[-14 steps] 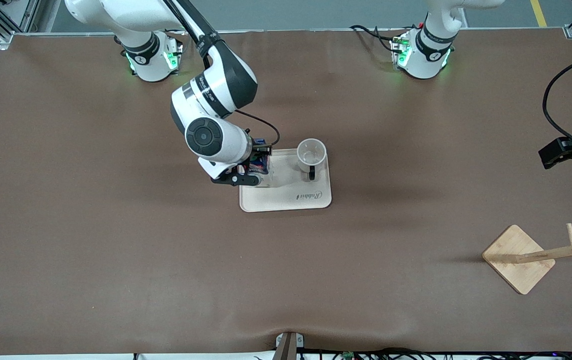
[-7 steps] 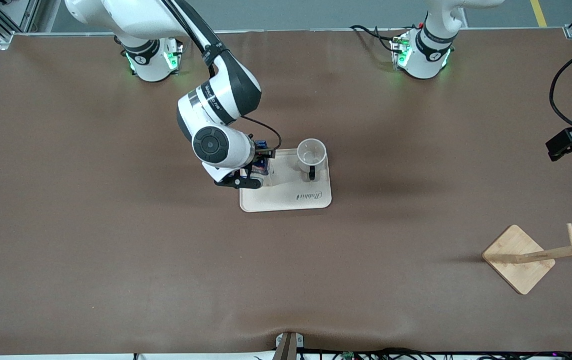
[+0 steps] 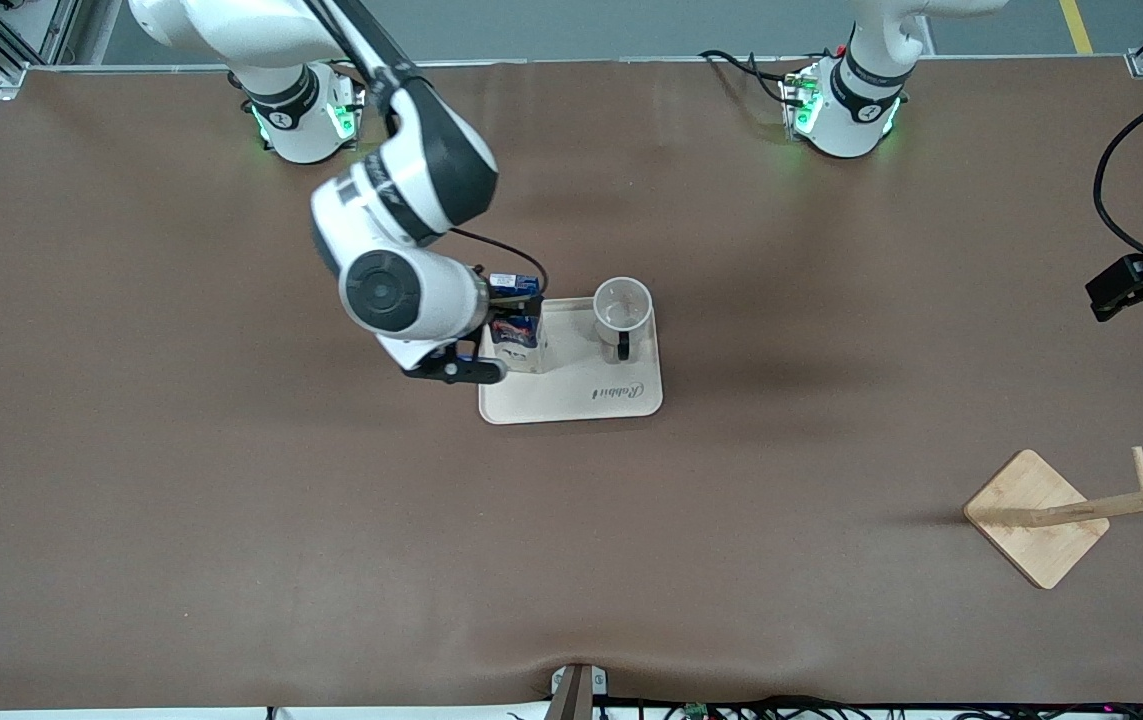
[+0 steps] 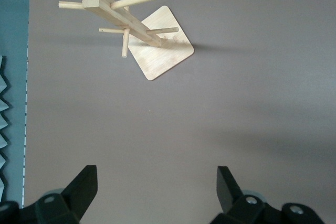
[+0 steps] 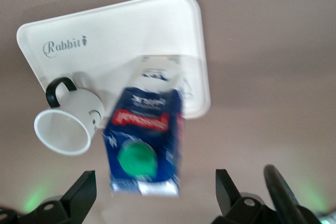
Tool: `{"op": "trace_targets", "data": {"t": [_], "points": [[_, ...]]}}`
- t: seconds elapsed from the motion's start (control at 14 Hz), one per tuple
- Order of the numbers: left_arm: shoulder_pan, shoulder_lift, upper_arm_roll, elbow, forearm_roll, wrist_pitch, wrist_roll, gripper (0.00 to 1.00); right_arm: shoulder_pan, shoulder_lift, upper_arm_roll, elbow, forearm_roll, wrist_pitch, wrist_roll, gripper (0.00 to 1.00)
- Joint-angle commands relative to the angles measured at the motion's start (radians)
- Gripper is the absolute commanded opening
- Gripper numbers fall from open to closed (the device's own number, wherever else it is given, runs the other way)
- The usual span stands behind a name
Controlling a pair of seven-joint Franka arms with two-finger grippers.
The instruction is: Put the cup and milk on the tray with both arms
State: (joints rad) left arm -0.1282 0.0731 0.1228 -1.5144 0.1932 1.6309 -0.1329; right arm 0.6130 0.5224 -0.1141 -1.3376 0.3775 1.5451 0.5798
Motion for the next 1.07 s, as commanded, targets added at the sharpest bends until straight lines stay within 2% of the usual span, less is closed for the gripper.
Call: {"op": "trace_targets", "data": {"t": [0.0, 0.21, 0.29, 0.43, 0.57, 0.79, 1.0], "points": [[0.007, -0.038, -0.009, -0.035, -0.012, 0.021, 0.004, 1.0, -0.096, -0.005, 0.001, 0.109, 0.0, -0.15, 0.008, 1.0], [0.009, -0.042, -0.008, -0.043, -0.028, 0.033, 0.004, 1.0, -0.163, -0.067, -0.01, 0.118, -0.124, -0.171, -0.008, 1.0], [0.009, -0.047, -0.008, -0.056, -0.028, 0.049, 0.004, 1.0, -0.203, -0.076, -0.009, 0.13, -0.134, -0.195, -0.012, 1.0], [0.009, -0.079, -0.008, -0.114, -0.028, 0.099, 0.004, 1.0, -0.258, -0.082, -0.01, 0.214, -0.155, -0.273, -0.012, 1.0], [0.006, -0.092, -0.008, -0.133, -0.028, 0.113, -0.011, 1.0, -0.33, -0.087, 0.013, 0.252, -0.244, -0.306, -0.035, 1.0], [0.002, -0.092, -0.009, -0.133, -0.028, 0.112, -0.016, 1.0, -0.481, -0.165, 0.082, 0.229, -0.247, -0.319, -0.092, 1.0], [-0.004, -0.095, -0.012, -0.132, -0.032, 0.104, -0.017, 1.0, -0.49, -0.211, 0.099, 0.203, -0.247, -0.37, -0.106, 1.0]]}}
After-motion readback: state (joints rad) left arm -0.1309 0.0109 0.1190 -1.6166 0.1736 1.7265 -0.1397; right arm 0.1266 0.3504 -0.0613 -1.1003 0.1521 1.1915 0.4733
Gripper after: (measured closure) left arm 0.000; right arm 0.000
